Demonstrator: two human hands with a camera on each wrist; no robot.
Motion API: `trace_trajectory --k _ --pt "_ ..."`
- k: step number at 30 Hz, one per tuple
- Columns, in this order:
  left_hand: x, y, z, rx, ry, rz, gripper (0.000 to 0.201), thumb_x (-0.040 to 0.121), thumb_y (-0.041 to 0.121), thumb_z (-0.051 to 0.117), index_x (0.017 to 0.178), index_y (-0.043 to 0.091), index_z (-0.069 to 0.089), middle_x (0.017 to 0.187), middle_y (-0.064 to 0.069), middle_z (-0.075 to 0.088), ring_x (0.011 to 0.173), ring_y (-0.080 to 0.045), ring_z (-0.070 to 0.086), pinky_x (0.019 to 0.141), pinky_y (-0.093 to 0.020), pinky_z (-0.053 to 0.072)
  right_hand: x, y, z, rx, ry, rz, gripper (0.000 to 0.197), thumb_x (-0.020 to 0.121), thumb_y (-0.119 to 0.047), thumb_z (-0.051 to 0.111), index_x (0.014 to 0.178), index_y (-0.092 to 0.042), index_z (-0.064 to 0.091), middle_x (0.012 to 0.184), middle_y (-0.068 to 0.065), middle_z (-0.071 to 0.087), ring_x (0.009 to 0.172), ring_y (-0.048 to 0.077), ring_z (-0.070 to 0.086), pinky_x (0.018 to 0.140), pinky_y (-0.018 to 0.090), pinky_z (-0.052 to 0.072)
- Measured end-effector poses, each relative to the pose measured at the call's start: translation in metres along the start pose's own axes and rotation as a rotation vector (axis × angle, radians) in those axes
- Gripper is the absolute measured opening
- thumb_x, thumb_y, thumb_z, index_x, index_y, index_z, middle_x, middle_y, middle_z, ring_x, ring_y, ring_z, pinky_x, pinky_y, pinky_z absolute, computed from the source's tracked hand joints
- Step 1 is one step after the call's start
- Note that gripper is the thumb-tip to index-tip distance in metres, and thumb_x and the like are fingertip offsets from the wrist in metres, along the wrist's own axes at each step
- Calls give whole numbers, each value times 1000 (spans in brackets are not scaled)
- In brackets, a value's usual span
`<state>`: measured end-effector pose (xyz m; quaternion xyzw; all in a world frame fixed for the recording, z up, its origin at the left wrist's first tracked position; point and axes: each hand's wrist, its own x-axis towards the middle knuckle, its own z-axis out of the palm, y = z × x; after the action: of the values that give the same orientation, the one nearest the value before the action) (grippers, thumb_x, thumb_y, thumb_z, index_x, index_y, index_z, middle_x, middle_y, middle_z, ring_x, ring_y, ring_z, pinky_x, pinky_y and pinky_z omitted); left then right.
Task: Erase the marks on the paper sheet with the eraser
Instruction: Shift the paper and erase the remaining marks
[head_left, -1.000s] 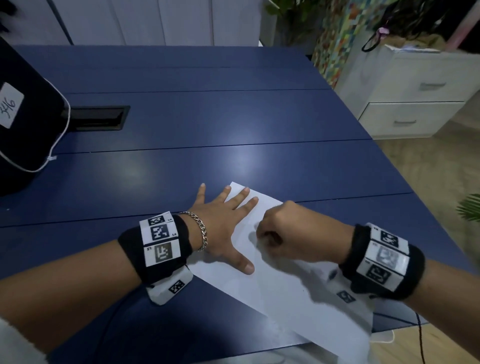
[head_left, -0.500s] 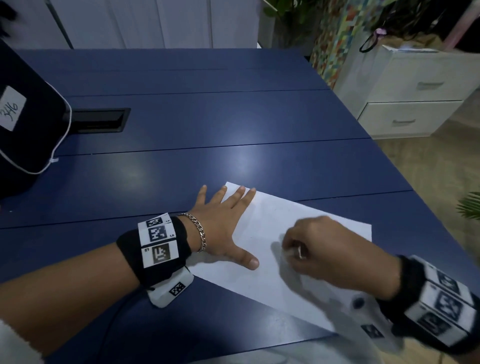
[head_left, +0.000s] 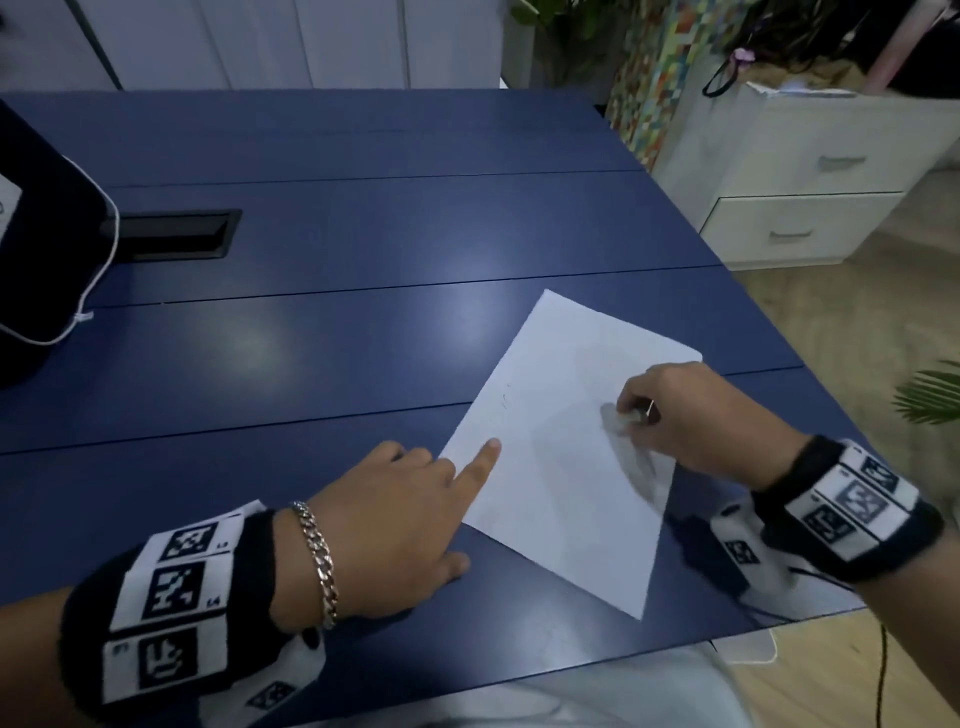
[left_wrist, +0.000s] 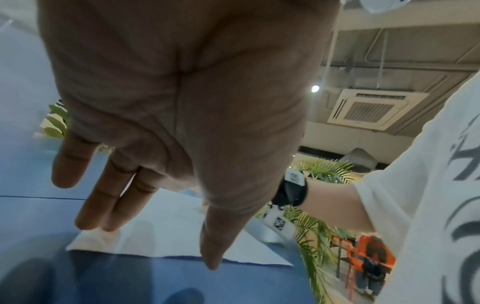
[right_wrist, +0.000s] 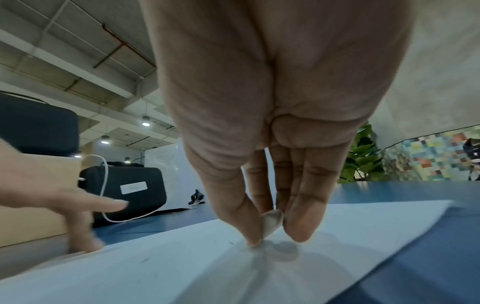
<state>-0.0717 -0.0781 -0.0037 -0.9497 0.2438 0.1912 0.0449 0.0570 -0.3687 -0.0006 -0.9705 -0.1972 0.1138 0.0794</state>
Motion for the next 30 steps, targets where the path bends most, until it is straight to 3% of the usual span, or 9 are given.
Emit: trace_trajectory --k 3,7,9,12,19,22,25,28,30 --pt "3 2 -12 -103 -29 21 88 105 57 47 169 30 -7 130 6 59 123 -21 49 114 -39 31 11 3 -7 8 -16 -3 13 88 -17 73 99 -23 77 94 -9 69 87 14 66 80 37 61" --pt "33 -38 -19 -276 61 -1 88 97 54 66 168 35 16 158 7 39 146 -21 35 119 -40 32 11 -13 -7 69 -6 -70 15 89 -19 72 102 -25 78 97 -11 71 87 6 66 79 31 60" --pt "53 -57 -20 -266 39 5 103 90 61 73 169 38 11 175 10 10 161 -22 10 127 -49 21 9 -30 -1 112 -29 -159 16 90 -22 73 104 -26 78 97 -13 72 83 1 65 77 21 55" --pt "77 -68 -21 -232 -75 53 123 77 77 76 166 48 -4 172 22 -22 161 -27 -19 127 -61 2 11 -53 9 119 -34 -263 17 92 -24 71 107 -26 79 99 -11 73 83 5 65 80 21 53" --pt "99 -62 -4 -163 -150 98 145 59 93 74 159 53 -23 168 28 -29 157 -26 -32 118 -76 -18 22 -65 19 44 25 -271 9 88 -18 62 82 -18 69 78 0 66 70 22 57 70 36 50" --pt "99 -62 -4 -155 -162 85 148 56 93 75 159 53 -24 167 29 -30 157 -27 -32 114 -79 -19 7 -76 21 21 -98 -390 14 84 -15 62 71 -17 59 71 0 60 65 22 54 63 34 45" --pt "99 -61 -6 -141 -186 72 151 55 93 75 159 51 -26 167 28 -32 157 -29 -33 113 -82 -17 10 -76 12 -59 -218 -476 10 83 -19 64 73 -17 65 69 1 64 65 21 56 65 33 46" --pt "99 -60 -8 -140 -204 61 153 53 94 75 157 52 -28 166 28 -34 156 -31 -34 110 -84 -17 32 -64 3 -67 -93 -388 8 86 -18 68 87 -19 76 77 -1 71 72 21 62 70 28 46" --pt "99 -59 -8 -132 -209 59 153 53 94 75 157 53 -28 166 28 -34 156 -32 -33 109 -85 -17 29 -65 6 -40 -46 -394 7 86 -17 66 83 -21 71 74 -6 66 69 19 58 70 30 47"
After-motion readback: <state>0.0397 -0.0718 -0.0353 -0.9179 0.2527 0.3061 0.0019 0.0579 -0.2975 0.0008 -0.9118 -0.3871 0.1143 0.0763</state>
